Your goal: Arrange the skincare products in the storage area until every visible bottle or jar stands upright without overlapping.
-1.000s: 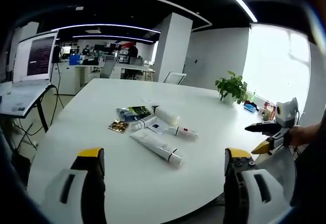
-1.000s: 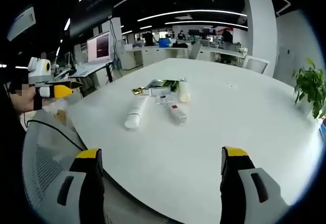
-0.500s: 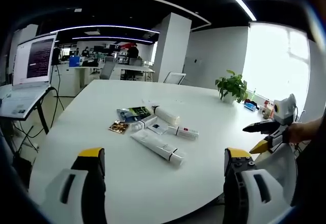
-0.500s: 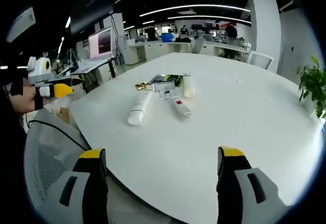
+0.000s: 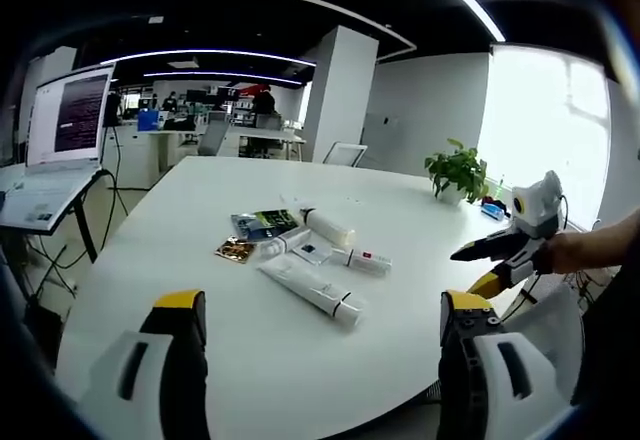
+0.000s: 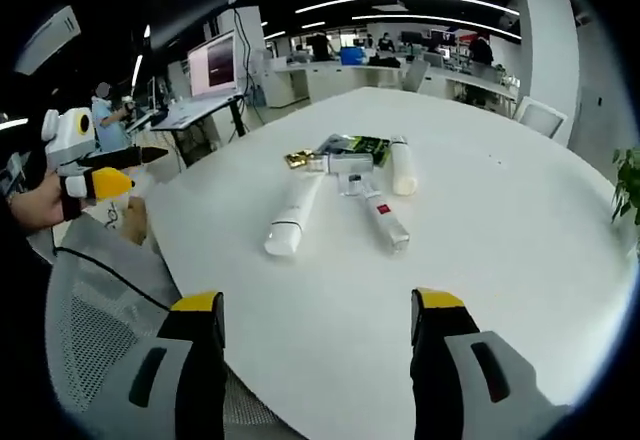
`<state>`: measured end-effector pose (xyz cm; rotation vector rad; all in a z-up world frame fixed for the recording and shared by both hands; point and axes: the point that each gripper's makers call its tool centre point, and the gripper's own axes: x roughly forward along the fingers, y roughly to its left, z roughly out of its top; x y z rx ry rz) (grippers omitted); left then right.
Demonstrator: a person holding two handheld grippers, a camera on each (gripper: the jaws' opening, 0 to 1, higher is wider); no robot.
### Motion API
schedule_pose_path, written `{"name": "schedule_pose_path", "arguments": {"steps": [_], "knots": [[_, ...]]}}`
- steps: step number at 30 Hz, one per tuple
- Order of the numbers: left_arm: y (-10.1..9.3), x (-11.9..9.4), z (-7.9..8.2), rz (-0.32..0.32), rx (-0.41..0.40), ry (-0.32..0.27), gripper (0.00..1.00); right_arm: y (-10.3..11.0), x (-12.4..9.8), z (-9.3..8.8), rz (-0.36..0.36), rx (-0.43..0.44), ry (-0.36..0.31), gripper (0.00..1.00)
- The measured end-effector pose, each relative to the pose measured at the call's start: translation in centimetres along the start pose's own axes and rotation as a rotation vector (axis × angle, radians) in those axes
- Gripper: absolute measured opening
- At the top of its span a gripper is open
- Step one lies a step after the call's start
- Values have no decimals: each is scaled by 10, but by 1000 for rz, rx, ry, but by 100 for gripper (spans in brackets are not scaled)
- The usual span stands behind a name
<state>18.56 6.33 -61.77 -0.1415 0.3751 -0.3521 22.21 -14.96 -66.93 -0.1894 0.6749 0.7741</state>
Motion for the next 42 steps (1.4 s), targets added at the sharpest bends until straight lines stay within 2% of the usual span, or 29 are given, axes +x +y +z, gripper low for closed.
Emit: {"name": "schedule_pose_path", "arguments": {"steps": [7, 22, 28, 42], "knots": [[0, 0, 1, 0, -8, -5, 90, 3, 18, 14, 32, -31, 19, 73], [0, 0, 0, 0, -19, -4, 89, 28, 62, 44, 95, -40, 56, 69], [0, -1, 1, -1, -21, -4, 89, 30, 77, 56, 79, -63, 84, 66], [1, -1, 1, -2, -25, -6, 88, 38, 110, 62, 92, -73, 185, 62]]}}
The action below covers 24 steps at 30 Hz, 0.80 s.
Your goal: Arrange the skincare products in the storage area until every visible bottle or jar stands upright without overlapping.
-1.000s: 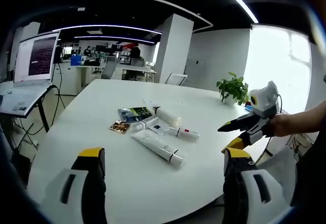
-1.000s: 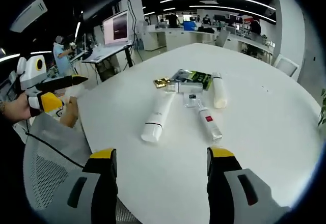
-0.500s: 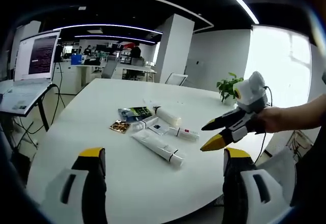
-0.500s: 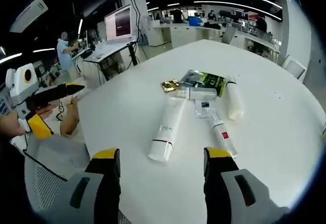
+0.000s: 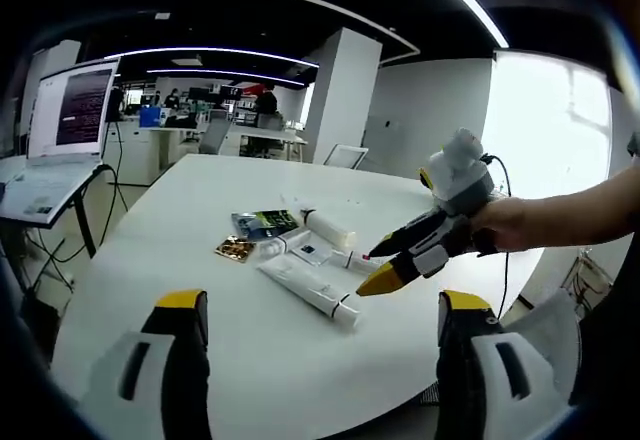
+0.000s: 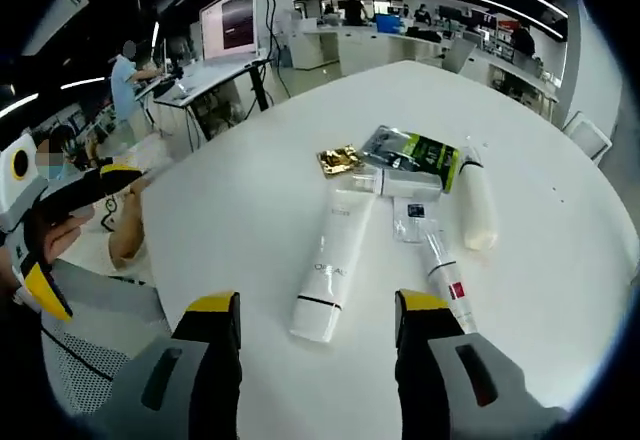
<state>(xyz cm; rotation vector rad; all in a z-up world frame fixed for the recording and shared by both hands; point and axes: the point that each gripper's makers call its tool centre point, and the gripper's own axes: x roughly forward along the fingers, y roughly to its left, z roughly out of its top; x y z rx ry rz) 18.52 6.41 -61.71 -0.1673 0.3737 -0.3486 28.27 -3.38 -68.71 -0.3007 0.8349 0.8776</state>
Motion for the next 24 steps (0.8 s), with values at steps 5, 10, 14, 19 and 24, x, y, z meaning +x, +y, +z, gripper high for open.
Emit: {"name": "schedule_pose_path", "arguments": {"steps": [5, 10, 14, 19, 24], "knots": [[-1, 1, -1, -6, 4, 7, 88, -3, 17, 8, 2, 8, 28, 59], [1, 1, -2, -1, 2, 9, 88, -2, 26, 8, 4, 15, 65, 57], [2, 1, -3, -2, -4, 9, 88, 2, 38, 5, 14, 8, 112, 57], [4, 0, -1, 16, -6, 0, 88, 2, 49, 4, 3, -9, 135, 54], [6, -1, -1, 23, -11, -3, 87, -1, 66, 4, -11, -18, 147, 51]]}}
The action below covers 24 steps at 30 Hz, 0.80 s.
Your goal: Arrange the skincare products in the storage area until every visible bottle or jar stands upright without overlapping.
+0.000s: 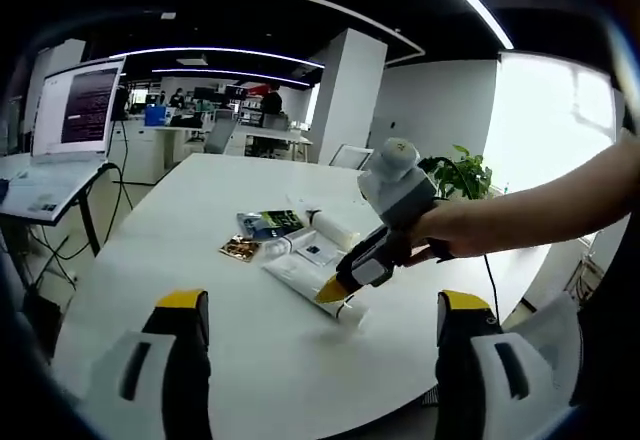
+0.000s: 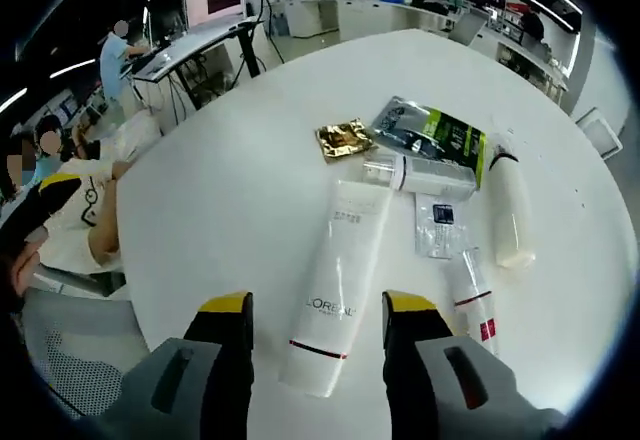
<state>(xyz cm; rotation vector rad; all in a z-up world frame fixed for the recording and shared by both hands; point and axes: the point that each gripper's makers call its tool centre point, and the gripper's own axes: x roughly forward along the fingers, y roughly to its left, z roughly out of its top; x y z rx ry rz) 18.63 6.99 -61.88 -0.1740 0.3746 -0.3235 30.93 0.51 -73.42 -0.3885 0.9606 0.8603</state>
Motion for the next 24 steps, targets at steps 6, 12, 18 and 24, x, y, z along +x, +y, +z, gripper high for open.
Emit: {"name": "schedule_pose_path", "arguments": {"steps": [6, 12, 18, 24], "knots": [[0, 1, -2, -3, 11, 15, 87, -3, 13, -2, -24, -21, 27, 47], [-1, 1, -3, -2, 15, 19, 86, -6, 14, -7, -33, -34, 55, 46], [0, 1, -4, -2, 14, 22, 86, -8, 25, -5, -38, -57, 64, 45], [0, 1, -5, 1, 15, 27, 86, -13, 32, 1, -52, -74, 76, 44]]}}
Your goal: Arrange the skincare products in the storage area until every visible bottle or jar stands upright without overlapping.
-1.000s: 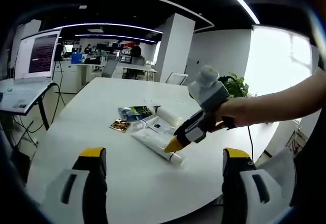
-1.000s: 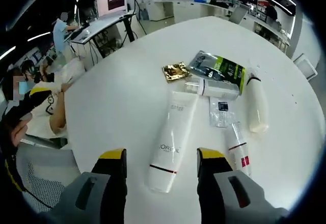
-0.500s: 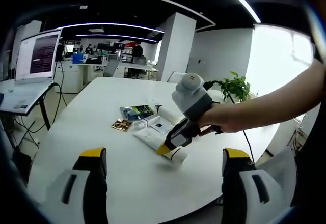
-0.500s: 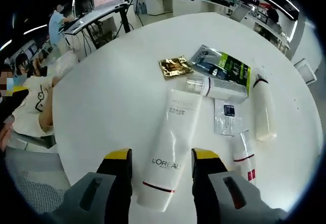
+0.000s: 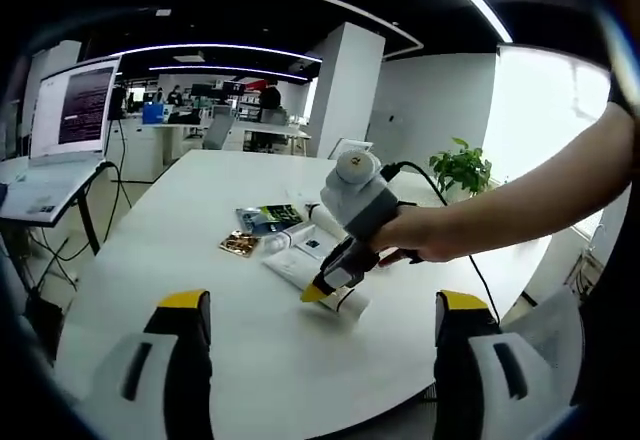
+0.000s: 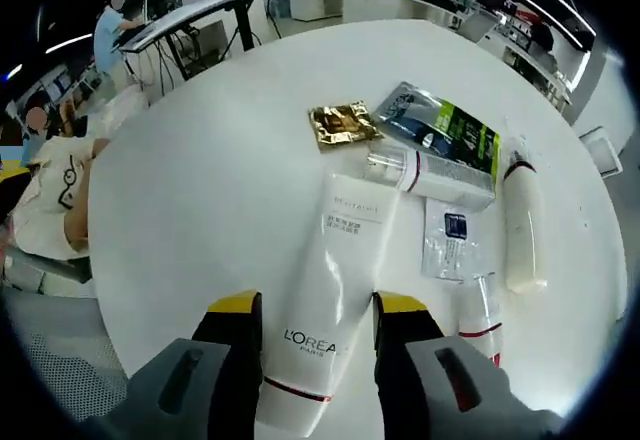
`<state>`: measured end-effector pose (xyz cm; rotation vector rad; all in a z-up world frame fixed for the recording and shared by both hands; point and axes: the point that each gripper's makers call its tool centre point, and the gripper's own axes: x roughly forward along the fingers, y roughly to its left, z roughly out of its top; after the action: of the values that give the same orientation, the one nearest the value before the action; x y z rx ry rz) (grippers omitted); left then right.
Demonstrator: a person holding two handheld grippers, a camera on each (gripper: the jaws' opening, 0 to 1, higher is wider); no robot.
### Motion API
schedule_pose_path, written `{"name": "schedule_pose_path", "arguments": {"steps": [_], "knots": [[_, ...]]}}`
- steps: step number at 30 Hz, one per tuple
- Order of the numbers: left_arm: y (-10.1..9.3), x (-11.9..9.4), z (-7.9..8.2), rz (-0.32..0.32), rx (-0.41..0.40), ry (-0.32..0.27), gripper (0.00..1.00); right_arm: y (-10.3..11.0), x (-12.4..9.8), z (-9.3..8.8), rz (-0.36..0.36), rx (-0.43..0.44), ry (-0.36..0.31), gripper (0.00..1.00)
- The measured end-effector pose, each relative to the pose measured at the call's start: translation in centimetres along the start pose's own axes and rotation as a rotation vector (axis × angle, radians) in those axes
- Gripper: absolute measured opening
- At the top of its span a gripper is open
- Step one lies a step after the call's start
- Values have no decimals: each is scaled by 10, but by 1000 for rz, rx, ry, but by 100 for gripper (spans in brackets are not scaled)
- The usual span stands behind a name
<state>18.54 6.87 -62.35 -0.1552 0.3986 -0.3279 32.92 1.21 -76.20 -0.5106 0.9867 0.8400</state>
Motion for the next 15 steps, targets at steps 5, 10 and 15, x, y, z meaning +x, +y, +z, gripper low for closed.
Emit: {"name": "schedule_pose_path", "arguments": {"steps": [5, 10, 15], "knots": [[1, 0, 0, 3, -7, 2, 85, -2, 3, -7, -11, -33, 27, 41], [1, 0, 0, 5, -9, 4, 85, -2, 4, -6, -17, -35, 31, 41], [3, -1, 0, 13, -17, 0, 84, -3, 10, -3, -11, -34, 18, 40]]}}
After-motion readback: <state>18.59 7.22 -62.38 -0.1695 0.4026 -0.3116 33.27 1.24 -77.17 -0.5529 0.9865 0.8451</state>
